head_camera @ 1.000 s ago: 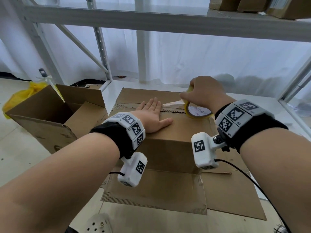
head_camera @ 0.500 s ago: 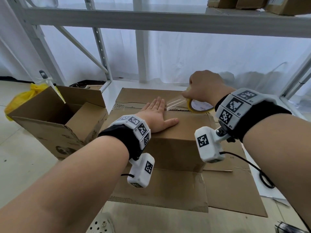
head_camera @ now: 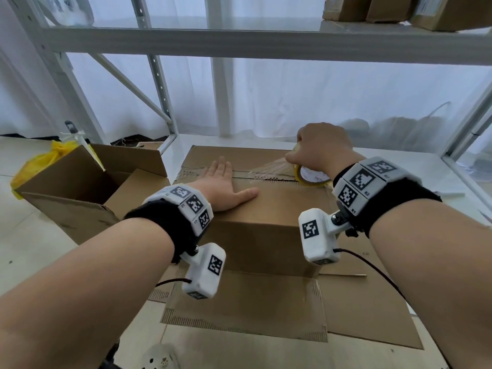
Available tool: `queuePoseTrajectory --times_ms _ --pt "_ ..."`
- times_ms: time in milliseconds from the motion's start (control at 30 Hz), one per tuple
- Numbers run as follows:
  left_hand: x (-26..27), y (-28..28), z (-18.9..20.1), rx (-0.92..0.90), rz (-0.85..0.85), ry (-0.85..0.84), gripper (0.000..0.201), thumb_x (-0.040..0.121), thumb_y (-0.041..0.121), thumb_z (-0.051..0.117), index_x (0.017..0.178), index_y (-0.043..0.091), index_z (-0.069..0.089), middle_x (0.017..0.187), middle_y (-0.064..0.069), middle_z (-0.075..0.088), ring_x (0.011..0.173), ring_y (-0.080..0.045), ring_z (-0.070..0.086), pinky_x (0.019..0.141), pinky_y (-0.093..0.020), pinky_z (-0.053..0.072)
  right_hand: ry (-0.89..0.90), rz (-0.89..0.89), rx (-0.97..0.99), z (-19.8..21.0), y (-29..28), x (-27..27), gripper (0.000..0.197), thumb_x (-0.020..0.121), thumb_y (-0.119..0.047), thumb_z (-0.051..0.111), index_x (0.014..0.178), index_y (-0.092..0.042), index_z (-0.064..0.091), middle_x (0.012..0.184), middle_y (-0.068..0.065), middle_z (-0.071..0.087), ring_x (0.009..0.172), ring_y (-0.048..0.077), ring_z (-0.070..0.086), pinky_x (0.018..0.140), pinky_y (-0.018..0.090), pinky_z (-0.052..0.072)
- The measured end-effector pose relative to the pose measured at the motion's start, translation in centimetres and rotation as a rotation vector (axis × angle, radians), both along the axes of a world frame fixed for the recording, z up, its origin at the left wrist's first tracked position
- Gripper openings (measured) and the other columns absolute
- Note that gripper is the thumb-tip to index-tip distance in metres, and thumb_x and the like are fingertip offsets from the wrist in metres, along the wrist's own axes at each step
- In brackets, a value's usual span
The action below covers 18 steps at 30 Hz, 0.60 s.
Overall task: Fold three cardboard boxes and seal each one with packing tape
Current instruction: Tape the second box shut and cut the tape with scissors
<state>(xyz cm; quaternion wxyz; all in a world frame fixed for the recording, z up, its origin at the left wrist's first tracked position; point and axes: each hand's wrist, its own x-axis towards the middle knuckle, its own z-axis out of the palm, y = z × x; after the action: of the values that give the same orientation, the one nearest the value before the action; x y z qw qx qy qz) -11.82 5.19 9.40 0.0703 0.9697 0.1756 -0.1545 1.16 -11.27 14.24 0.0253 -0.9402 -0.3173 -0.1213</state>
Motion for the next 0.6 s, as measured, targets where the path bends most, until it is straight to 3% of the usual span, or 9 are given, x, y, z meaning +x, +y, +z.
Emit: queuePoseTrajectory --times_ms 167,333,500,600 --pt "1.6 -3.8 -0.5 -0.031 -0.092 0.001 0.104 0.083 0.079 0.023 0.15 0.008 -0.015 0.157 -0.009 -0.023 0.146 -0.02 -0.016 0.118 -0.034 -0.006 -0.025 0.025 -0.014 -0.2 0.0 -0.1 0.029 0.082 -0.041 0.058 0.094 -0.016 0.063 0.085 0.002 0.059 0.083 0.024 0.05 0.073 0.032 0.033" --pt "0.8 -1.9 -0.5 -0.074 -0.111 -0.029 0.094 0.087 0.075 0.019 0.151 0.013 -0.012 0.158 -0.004 -0.021 0.146 -0.015 -0.015 0.116 -0.032 -0.006 -0.054 0.03 -0.017 -0.5 0.1 -0.4 0.026 0.082 -0.04 0.056 0.09 -0.016 0.061 0.083 0.002 0.058 0.081 0.024 0.048 0.074 0.032 0.031" --pt "-1.1 2.3 -0.4 0.03 0.156 -0.02 0.11 0.076 0.086 0.019 0.151 0.012 -0.012 0.158 -0.013 -0.017 0.147 -0.026 -0.013 0.12 -0.041 -0.002 -0.057 0.021 -0.003 -0.3 0.1 -1.1 0.025 0.083 -0.039 0.055 0.087 -0.015 0.06 0.082 0.003 0.058 0.081 0.024 0.047 0.075 0.032 0.031" --pt "-1.0 2.2 -0.2 0.06 0.204 0.004 0.113 0.075 0.087 0.018 0.151 0.01 -0.013 0.158 -0.015 -0.017 0.147 -0.027 -0.012 0.12 -0.042 -0.001 -0.034 0.014 0.002 -0.1 -0.2 -1.2 0.027 0.083 -0.04 0.055 0.09 -0.014 0.061 0.086 0.004 0.06 0.083 0.025 0.048 0.077 0.033 0.032"
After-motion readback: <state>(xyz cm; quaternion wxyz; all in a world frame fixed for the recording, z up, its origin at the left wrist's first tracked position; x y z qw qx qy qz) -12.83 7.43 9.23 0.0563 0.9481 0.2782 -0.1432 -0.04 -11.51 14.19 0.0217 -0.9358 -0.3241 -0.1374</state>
